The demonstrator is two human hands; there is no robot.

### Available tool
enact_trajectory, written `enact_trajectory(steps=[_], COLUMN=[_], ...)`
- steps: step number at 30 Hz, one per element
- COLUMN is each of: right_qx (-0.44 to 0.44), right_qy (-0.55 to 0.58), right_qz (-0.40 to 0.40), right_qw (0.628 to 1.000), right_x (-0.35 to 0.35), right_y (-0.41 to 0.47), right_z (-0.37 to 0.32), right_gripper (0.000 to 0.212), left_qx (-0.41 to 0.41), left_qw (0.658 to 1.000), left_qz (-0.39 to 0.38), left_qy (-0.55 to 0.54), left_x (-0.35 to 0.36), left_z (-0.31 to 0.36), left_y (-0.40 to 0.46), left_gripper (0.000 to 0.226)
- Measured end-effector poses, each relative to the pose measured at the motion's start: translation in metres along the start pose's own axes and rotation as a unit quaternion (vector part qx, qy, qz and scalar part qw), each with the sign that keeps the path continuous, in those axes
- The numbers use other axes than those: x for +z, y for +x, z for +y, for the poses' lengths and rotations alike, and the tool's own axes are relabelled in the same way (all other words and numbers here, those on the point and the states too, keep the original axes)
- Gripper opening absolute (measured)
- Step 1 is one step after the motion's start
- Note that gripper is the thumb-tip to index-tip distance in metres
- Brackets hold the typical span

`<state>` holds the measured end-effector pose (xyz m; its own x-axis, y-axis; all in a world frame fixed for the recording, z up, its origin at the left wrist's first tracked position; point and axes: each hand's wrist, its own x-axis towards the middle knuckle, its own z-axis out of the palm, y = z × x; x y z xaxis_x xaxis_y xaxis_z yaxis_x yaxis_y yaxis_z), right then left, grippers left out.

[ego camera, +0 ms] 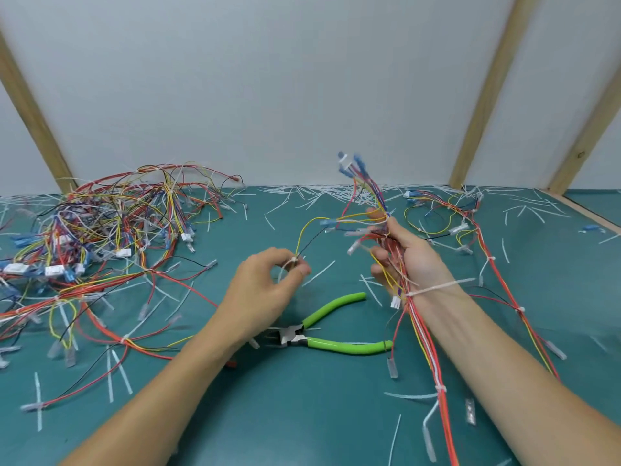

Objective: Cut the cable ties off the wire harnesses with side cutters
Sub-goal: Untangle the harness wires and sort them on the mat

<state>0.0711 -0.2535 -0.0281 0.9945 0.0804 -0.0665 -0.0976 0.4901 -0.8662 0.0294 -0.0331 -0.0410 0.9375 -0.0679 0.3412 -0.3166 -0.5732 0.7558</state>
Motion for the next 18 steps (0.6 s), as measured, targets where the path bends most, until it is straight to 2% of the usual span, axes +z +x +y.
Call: enact_trajectory(steps=[2, 5, 7, 9, 11, 13, 14, 16, 17, 18], right_qx=[-0.058, -0.142, -0.150, -0.111, -0.058, -0.058, -0.100, -0.270, -0.357, -0.412], right_qy=[-0.100, -0.273, -0.366, -0.409, -0.446, -0.491, -0.504, -0.487, -0.465, -0.448], right_qz=[0.067, 0.128, 0.134, 0.128, 0.137, 0.196, 0.235, 0.265, 0.233, 0.165], right_qw=[0.991, 0.943, 0.909, 0.897, 0.883, 0.847, 0.825, 0.787, 0.776, 0.776], right_x=[-0.006, -0.023, -0.034, -0.039, -0.041, -0.043, -0.042, -0.027, -0.015, -0.001], right_y=[0.003, 0.009, 0.013, 0.016, 0.020, 0.020, 0.016, -0.005, -0.017, -0.030], right_z=[0.001, -0.002, -0.002, 0.000, 0.000, -0.009, -0.019, -0.037, -0.042, -0.043], right_gripper=[0.024, 0.017, 0.014, 0.012, 0.039, 0.066, 0.070, 0.060, 0.050, 0.039], left_qx=[0.002, 0.013, 0.021, 0.017, 0.005, -0.023, -0.036, -0.051, -0.052, -0.048], left_qw=[0.995, 0.976, 0.973, 0.985, 0.997, 0.996, 0.993, 0.989, 0.988, 0.987], left_qz=[0.061, 0.147, 0.159, 0.123, 0.077, 0.038, 0.028, 0.033, 0.040, 0.045], left_qy=[-0.075, -0.161, -0.163, -0.123, -0.023, 0.079, 0.106, 0.133, 0.139, 0.143], left_x=[-0.005, -0.014, -0.016, -0.013, -0.008, -0.006, -0.007, -0.008, -0.009, -0.009], left_z=[0.000, 0.004, 0.004, 0.001, -0.007, -0.013, -0.015, -0.017, -0.017, -0.017], left_y=[0.004, 0.009, 0.010, 0.010, 0.009, 0.007, 0.006, 0.007, 0.007, 0.008], left_gripper=[0.015, 0.015, 0.013, 0.015, 0.020, 0.024, 0.025, 0.024, 0.023, 0.020])
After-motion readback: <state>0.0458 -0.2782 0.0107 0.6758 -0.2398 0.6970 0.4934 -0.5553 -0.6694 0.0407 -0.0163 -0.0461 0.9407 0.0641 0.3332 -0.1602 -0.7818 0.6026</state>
